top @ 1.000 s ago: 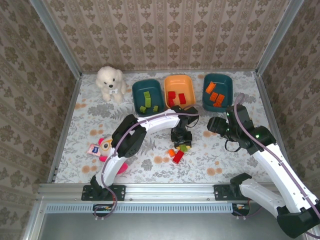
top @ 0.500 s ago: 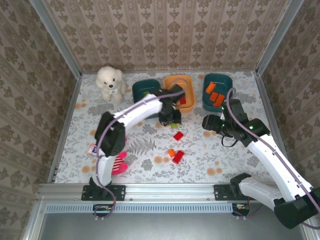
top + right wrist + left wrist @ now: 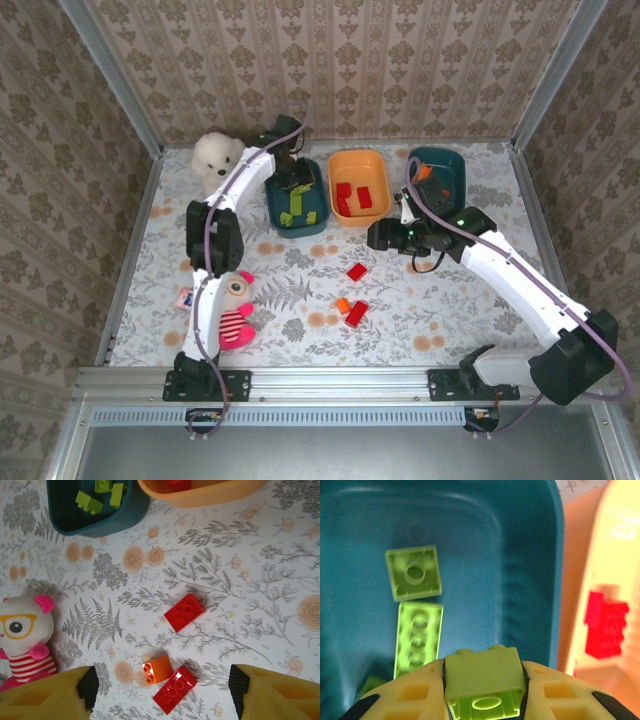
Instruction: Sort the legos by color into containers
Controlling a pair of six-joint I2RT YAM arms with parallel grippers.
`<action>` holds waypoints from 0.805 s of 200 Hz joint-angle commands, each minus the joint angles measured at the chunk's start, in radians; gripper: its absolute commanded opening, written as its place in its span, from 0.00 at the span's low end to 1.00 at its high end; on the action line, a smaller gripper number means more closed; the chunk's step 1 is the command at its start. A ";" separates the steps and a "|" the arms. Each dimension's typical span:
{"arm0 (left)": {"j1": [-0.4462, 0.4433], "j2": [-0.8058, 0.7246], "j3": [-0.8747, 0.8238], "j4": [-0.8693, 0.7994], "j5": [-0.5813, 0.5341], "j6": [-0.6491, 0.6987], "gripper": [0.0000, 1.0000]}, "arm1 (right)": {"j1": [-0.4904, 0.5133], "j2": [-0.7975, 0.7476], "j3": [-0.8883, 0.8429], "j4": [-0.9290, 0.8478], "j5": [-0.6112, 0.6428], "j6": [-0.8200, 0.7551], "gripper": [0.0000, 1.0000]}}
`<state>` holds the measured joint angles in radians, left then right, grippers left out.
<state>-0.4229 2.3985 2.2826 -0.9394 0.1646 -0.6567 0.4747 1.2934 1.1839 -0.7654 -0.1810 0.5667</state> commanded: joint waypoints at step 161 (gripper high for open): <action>0.016 -0.521 -0.498 0.106 -0.058 -0.049 0.64 | 0.430 0.431 0.176 -0.218 0.210 -0.175 0.71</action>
<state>-0.4236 2.1273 2.0026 -0.9054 0.1818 -0.6579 0.8406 1.6360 1.3102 -0.8928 -0.0570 0.4206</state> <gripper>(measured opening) 0.636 0.713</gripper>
